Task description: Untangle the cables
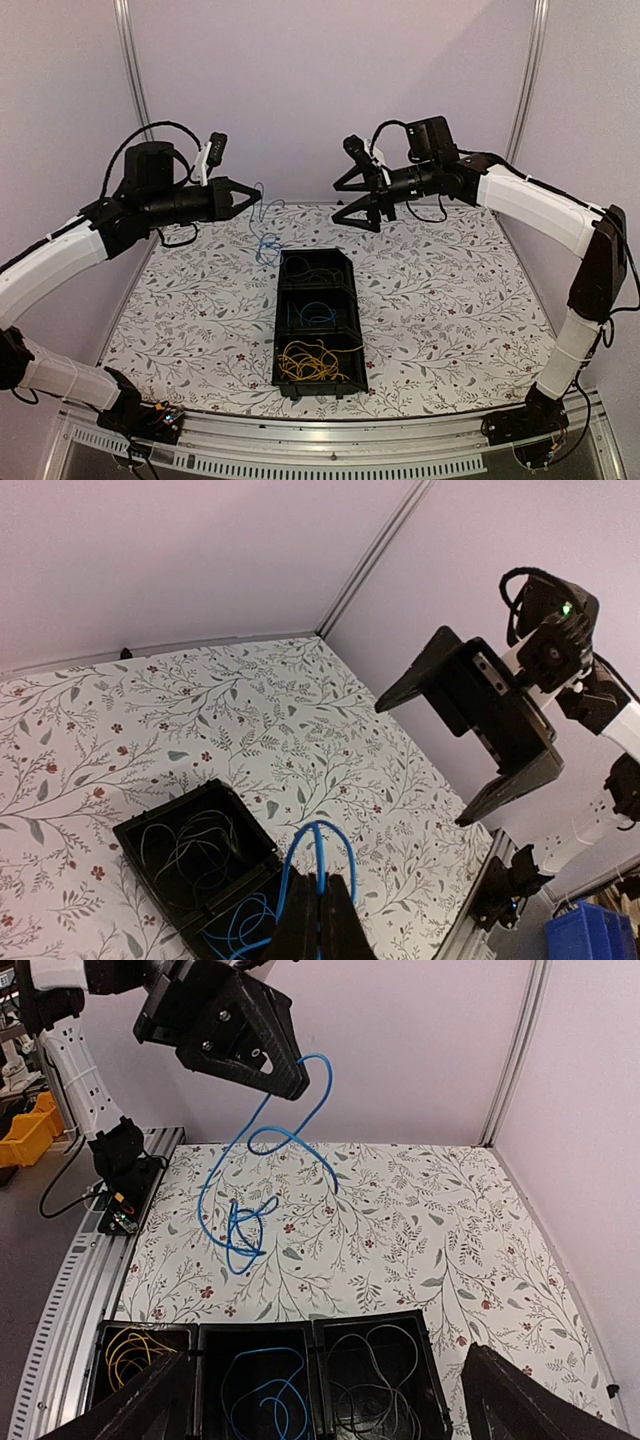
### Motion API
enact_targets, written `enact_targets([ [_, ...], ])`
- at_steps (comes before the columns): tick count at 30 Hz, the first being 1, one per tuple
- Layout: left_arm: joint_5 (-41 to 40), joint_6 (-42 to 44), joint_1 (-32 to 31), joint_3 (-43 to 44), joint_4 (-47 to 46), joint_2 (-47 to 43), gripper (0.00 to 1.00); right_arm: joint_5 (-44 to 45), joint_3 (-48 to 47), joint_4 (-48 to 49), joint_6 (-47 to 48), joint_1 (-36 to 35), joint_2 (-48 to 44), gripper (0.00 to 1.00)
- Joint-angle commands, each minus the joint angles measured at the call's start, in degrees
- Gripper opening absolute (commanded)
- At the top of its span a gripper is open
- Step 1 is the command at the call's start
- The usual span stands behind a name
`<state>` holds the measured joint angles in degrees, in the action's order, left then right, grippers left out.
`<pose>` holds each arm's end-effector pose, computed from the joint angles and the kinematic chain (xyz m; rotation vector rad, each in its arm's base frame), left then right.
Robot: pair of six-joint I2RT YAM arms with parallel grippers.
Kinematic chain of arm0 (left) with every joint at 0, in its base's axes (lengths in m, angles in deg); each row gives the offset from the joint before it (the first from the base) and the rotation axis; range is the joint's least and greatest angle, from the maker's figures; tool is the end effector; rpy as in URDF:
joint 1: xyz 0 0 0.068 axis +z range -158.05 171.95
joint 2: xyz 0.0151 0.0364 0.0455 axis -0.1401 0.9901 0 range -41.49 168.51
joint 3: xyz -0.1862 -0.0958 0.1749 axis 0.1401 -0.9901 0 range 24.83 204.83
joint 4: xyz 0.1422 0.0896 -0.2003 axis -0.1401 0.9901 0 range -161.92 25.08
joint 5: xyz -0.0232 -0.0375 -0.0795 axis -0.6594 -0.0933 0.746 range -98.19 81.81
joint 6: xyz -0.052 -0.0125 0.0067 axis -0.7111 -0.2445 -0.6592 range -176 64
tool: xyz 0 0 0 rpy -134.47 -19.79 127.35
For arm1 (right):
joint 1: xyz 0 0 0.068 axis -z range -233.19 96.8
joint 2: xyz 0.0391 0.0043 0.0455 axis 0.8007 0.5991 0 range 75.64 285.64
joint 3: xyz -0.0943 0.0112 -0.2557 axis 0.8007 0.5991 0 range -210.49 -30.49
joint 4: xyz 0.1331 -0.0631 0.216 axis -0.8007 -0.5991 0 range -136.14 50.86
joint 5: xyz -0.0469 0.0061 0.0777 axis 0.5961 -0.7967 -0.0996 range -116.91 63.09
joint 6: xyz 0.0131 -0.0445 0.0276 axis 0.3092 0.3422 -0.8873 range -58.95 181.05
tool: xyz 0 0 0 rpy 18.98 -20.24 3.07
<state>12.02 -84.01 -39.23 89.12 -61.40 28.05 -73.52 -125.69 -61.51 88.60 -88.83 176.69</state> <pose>0.2338 -0.1557 0.3690 0.3157 1.9355 -1.0274 0.3159 0.2583 0.3607 -1.4508 1.3992 0.9211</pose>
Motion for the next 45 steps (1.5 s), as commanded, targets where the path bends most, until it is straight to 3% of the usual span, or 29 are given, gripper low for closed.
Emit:
enact_targets([
  [1,0.97,1.32,-3.81,2.62,0.25,2.07,0.0,0.58,-1.22,0.18,-3.9,-3.11,3.04,0.98],
  [9,3.37,2.42,-8.13,5.25,0.22,6.71,0.0,2.72,-2.87,1.67,-4.69,-6.77,5.05,0.95],
  [13,4.01,2.61,-9.48,6.13,0.29,8.82,0.0,2.42,-2.66,1.63,-4.14,-7.24,5.48,0.88],
  [15,4.27,2.75,-9.86,6.4,0.08,9.55,0.0,1.09,-2.68,0.79,-3.06,-7.41,5.4,0.64],
  [17,4.11,3.1,-10.03,6.59,-0.15,10.12,0.0,0.32,-2.6,0.03,-2.0,-7.43,5.34,0.16],
  [18,3.8,3.32,-10.06,6.55,-0.15,10.42,0.0,0.87,-2.36,0.15,-1.91,-7.43,5.17,0.01],
  [30,-3.24,7.81,-7.47,5.02,-4.19,19.2,0.0,13.93,-4.16,0.43,-1.0,-5.67,6.96,0.0],
  [45,4.72,4.56,-6.71,-2.02,-11.63,24.13,0.0,6.73,2.3,-4.15,-1.26,-4.88,7.42,0.0],
])
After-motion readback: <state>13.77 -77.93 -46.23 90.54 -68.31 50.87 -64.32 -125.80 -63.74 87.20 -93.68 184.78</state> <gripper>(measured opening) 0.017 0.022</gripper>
